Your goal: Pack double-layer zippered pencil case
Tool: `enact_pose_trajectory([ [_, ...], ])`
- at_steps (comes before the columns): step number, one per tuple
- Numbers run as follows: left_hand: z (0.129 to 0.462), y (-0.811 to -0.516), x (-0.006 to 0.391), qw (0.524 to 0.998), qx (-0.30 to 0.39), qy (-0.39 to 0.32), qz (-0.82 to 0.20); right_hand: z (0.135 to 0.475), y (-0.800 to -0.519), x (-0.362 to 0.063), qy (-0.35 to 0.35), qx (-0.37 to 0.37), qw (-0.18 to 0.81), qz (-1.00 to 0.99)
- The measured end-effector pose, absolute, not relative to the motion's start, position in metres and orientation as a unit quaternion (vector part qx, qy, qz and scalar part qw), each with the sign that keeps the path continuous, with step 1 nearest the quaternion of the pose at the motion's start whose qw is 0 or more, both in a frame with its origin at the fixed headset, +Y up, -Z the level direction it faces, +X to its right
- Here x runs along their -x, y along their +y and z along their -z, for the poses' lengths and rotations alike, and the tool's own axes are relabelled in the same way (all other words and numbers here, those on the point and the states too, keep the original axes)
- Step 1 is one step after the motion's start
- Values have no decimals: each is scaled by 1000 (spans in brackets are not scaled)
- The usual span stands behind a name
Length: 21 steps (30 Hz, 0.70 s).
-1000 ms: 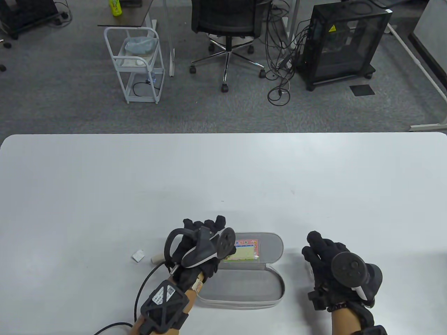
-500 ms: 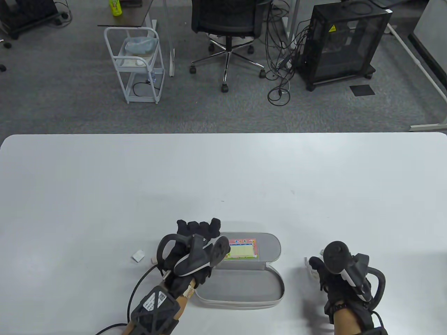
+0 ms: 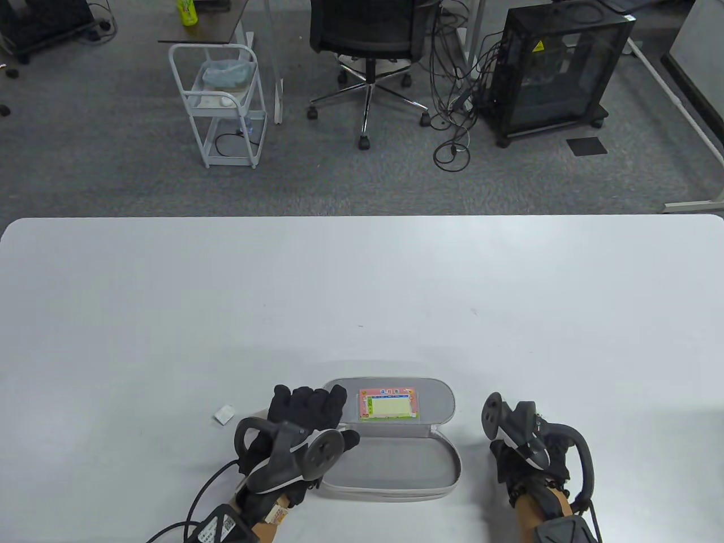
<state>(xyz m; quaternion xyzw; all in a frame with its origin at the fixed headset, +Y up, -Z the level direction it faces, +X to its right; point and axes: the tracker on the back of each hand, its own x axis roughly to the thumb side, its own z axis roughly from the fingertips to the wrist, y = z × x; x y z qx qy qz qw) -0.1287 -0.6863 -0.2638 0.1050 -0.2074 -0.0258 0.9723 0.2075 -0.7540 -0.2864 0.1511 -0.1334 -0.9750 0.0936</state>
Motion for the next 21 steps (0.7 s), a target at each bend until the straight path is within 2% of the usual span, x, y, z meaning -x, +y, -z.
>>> enact_pose_trajectory([
  [3, 264, -687, 130, 972, -101, -209, 29, 281, -743, -213, -101, -132, 27, 986],
  [5, 264, -686, 130, 973, -100, -207, 23, 273, -727, -210, -40, -108, -29, 993],
  [8, 265, -685, 131, 973, -104, -204, 19, 253, -700, -189, 110, 16, -117, 987],
  [10, 266, -685, 131, 974, -102, -201, 19, 238, -692, -162, 154, 79, -143, 974],
  [14, 268, -688, 132, 975, -97, -199, 22, 224, -704, -112, 135, 176, -46, 974],
  [16, 268, -687, 133, 976, -96, -195, 24, 225, -714, -97, 117, 202, 9, 972],
  [19, 269, -686, 137, 979, -105, -172, 20, 228, -729, -87, 64, 216, 81, 971],
  [21, 270, -683, 141, 981, -113, -159, 18, 228, -729, -87, 68, 216, 68, 972],
])
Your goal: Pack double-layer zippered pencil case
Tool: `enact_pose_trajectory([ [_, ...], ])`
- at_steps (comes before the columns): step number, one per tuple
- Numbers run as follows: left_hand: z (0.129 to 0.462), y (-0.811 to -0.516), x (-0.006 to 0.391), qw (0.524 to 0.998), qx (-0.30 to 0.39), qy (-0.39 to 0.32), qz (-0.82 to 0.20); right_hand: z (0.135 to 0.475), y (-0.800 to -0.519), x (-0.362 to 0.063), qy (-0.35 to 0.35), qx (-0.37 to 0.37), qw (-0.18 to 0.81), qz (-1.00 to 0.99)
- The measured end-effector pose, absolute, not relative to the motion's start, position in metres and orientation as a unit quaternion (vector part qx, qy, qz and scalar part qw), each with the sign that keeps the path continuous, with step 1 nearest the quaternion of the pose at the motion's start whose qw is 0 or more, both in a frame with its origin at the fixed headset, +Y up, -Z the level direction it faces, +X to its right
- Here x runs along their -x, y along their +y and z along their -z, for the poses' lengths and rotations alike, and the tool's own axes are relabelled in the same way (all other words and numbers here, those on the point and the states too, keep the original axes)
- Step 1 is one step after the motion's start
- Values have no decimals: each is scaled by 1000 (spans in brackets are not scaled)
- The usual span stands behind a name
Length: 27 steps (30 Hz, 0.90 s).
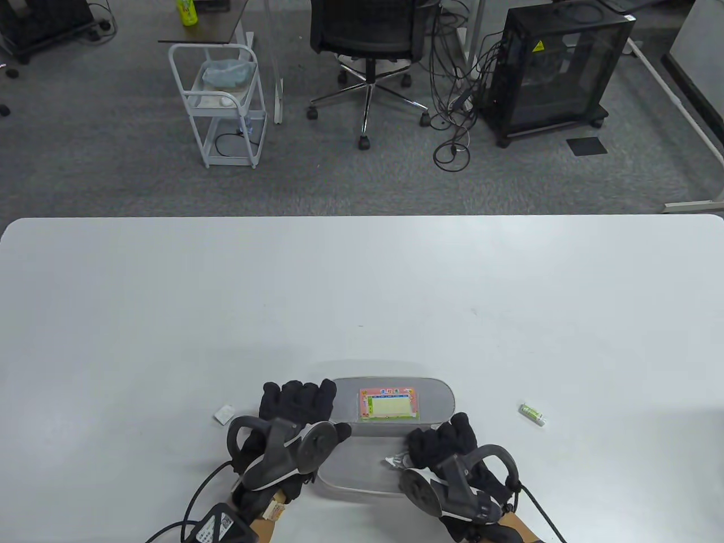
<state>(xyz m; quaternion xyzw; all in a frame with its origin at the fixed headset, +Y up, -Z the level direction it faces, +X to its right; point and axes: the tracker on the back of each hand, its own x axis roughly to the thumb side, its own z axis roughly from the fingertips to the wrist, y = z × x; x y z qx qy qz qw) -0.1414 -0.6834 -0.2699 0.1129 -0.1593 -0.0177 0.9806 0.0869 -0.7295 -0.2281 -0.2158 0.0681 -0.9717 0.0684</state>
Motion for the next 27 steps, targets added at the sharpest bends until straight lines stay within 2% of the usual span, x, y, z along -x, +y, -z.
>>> enact_pose_trajectory([
  [5, 275, -683, 154, 984, -111, -137, 11, 228, -729, -90, 58, 213, 52, 974],
  [8, 279, -679, 167, 986, -120, -113, 12, 226, -720, -98, 90, 210, 20, 973],
  [12, 288, -677, 200, 992, -114, -39, -24, 225, -703, -121, 130, 175, -66, 974],
  [15, 299, -687, 225, 996, -79, 14, -45, 229, -696, -139, 148, 144, -99, 974],
  [17, 308, -699, 232, 999, -30, 24, -14, 232, -695, -148, 148, 128, -107, 975],
  [19, 319, -717, 234, 998, 59, 1, 25, 235, -695, -154, 146, 114, -115, 976],
  [21, 324, -728, 236, 994, 95, 24, 47, 238, -696, -159, 147, 103, -119, 977],
  [25, 331, -745, 235, 987, 122, 25, 98, 242, -697, -166, 142, 87, -125, 978],
  [27, 332, -746, 231, 990, 120, -2, 69, 244, -698, -170, 139, 80, -129, 979],
])
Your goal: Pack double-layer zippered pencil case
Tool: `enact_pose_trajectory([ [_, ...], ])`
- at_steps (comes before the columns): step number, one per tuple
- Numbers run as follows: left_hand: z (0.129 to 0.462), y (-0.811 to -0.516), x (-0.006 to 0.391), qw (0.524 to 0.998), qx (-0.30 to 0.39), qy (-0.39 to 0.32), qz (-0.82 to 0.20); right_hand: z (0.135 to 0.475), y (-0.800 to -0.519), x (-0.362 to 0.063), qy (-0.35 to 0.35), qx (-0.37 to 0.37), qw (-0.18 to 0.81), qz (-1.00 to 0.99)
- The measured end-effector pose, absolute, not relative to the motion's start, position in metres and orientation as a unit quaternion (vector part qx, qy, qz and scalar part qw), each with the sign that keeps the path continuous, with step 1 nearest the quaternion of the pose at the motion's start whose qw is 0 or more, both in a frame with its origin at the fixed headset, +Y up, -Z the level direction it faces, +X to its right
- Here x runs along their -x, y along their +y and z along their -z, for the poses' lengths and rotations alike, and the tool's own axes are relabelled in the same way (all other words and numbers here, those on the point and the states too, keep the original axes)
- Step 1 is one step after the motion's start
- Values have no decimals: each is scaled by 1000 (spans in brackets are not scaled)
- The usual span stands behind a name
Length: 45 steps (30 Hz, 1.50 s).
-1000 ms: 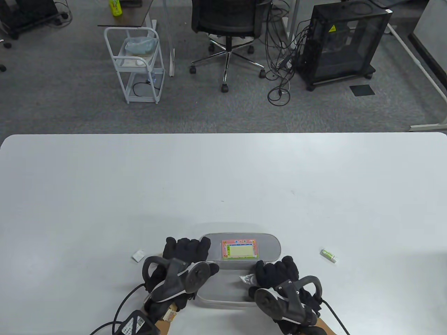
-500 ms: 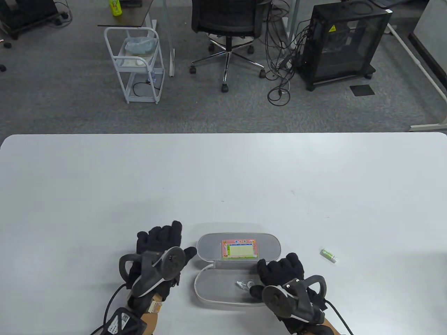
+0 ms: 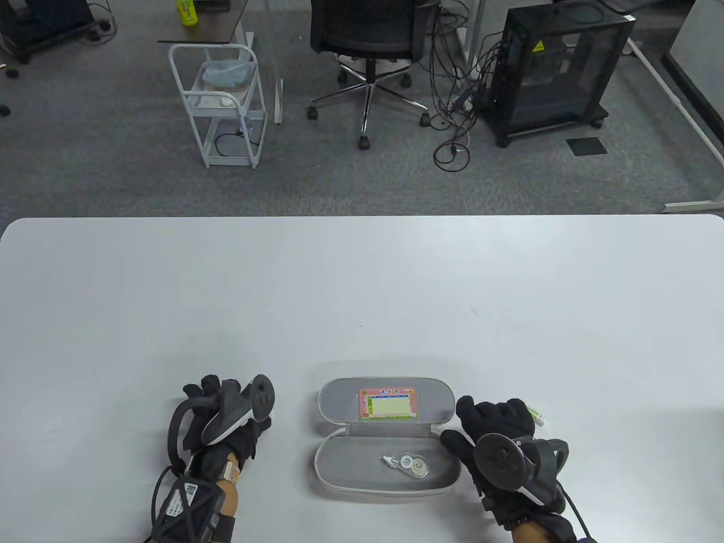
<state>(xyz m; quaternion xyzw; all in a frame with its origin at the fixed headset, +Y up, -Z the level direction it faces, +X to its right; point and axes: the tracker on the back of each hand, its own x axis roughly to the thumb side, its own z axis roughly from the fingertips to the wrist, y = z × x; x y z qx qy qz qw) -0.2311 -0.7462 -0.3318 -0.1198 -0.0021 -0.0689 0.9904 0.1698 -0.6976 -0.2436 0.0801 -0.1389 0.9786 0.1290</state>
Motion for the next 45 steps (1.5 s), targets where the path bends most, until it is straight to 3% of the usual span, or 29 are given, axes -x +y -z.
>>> enact_pose_trajectory([
  [4, 330, -749, 221, 984, 75, -89, 134, 247, -700, -177, -132, -64, 131, -980],
  [7, 329, -752, 216, 984, 76, -96, 128, 250, -701, -184, -130, -47, 136, -981],
  [10, 328, -748, 206, 974, 20, -112, 196, 254, -700, -196, -139, -22, 141, -980],
  [14, 317, -722, 197, 983, -55, -145, 97, 259, -701, -225, -149, 34, 155, -976],
  [16, 303, -704, 186, 973, -93, -212, 3, 262, -704, -245, -151, 76, 166, -972],
  [18, 287, -693, 170, 957, -116, -263, -28, 264, -708, -261, -145, 115, 177, -967],
  [21, 260, -684, 136, 930, -135, -340, 15, 267, -717, -279, -119, 168, 184, -961],
  [25, 239, -698, 99, 885, -108, -435, 124, 271, -728, -282, -81, 194, 159, -965],
  [29, 239, -714, 90, 877, -79, -430, 198, 276, -734, -277, -67, 194, 105, -973],
  [45, 247, -689, 118, 893, -144, -420, 71, 300, -758, -272, 37, 222, 26, -974],
])
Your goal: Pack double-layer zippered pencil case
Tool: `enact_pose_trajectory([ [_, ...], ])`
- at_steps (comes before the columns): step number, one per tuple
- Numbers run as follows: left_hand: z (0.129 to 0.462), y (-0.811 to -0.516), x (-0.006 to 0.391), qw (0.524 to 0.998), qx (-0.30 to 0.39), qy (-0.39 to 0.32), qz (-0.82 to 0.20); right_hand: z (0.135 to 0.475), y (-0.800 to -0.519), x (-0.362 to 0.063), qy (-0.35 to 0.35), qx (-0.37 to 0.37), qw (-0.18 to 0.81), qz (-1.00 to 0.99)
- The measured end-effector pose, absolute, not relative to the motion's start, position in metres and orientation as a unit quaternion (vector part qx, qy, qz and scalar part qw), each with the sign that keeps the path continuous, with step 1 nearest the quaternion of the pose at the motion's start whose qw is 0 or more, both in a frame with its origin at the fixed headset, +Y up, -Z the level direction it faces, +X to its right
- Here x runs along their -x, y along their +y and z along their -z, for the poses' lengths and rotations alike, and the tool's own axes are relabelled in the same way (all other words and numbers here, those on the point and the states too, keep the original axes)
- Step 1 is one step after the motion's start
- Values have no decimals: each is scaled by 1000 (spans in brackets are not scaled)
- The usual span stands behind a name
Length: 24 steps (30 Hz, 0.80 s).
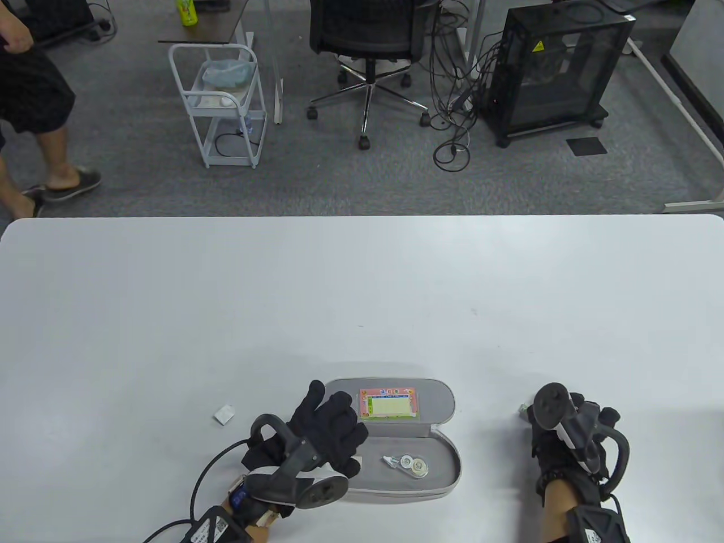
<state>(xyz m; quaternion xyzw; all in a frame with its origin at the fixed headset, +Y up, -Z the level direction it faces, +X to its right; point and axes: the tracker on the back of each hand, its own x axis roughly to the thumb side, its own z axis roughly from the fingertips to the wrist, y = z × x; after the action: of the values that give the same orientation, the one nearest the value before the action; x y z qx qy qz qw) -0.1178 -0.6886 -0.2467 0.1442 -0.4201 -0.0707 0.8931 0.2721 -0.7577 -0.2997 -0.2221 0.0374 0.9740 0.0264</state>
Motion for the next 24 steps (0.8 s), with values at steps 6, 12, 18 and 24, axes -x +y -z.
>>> enact_pose_trajectory([
  [6, 251, -686, 126, 900, -148, -406, 65, 302, -760, -267, 59, 210, 20, -976],
  [12, 255, -686, 133, 907, -146, -390, 62, 301, -758, -250, 54, 159, -37, -985],
  [18, 258, -686, 139, 912, -145, -380, 60, 283, -729, -216, -72, 34, 53, -995],
  [24, 263, -684, 148, 920, -145, -359, 54, 244, -707, -142, -132, -151, 89, -976],
])
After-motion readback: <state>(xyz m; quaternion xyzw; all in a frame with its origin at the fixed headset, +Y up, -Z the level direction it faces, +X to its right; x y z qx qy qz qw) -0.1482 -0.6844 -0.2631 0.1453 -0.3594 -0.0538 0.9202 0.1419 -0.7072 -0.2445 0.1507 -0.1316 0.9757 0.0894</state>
